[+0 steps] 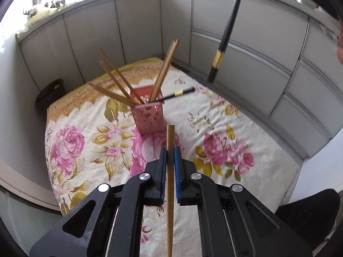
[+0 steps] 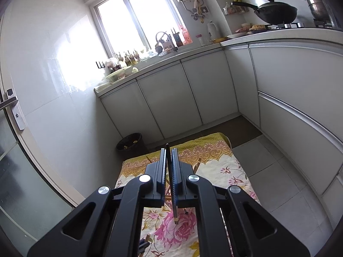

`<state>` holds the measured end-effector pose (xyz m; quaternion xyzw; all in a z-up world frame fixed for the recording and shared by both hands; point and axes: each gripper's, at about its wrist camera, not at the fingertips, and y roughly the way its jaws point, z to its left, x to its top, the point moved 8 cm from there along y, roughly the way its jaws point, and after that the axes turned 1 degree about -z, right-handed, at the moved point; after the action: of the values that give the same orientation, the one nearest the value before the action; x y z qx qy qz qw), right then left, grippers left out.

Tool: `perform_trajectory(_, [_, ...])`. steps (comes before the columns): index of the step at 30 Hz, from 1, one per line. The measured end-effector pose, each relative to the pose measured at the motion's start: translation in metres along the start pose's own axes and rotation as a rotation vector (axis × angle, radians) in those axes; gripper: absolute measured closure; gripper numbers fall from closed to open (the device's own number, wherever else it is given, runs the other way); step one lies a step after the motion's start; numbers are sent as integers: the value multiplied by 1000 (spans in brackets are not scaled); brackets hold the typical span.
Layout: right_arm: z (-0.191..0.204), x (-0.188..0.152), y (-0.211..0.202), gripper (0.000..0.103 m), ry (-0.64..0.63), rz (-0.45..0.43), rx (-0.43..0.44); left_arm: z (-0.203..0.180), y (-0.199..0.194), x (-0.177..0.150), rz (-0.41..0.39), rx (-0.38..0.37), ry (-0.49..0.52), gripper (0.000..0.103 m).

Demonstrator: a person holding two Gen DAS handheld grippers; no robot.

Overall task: Organize utensils
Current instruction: 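Carry both held chopsticks upright over the pink holder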

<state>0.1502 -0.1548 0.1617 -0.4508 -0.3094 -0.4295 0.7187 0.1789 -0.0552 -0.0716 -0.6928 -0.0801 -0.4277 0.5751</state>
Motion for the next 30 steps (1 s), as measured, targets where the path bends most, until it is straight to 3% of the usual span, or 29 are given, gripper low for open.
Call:
perform_trajectory(6, [8,7,-12,97,-9,-24,6,13,-45,48,-252,32,-60,97])
perform_trajectory(11, [8,14,-17,97,-5,-44,12,37,-70,103,-450,22,-190,97])
perform_trajectory(17, [5,20,-10,97,0,-50,27,51,-72,170,-647,109,-239,97])
perform_trajectory(23, [-9,26,7,97,19,-47,35,59,-46,204,-748,211,-271,97])
perform_trajectory(30, [-29,29,36,96,43,-33,35,70,-1,206,-780,280,-285,97])
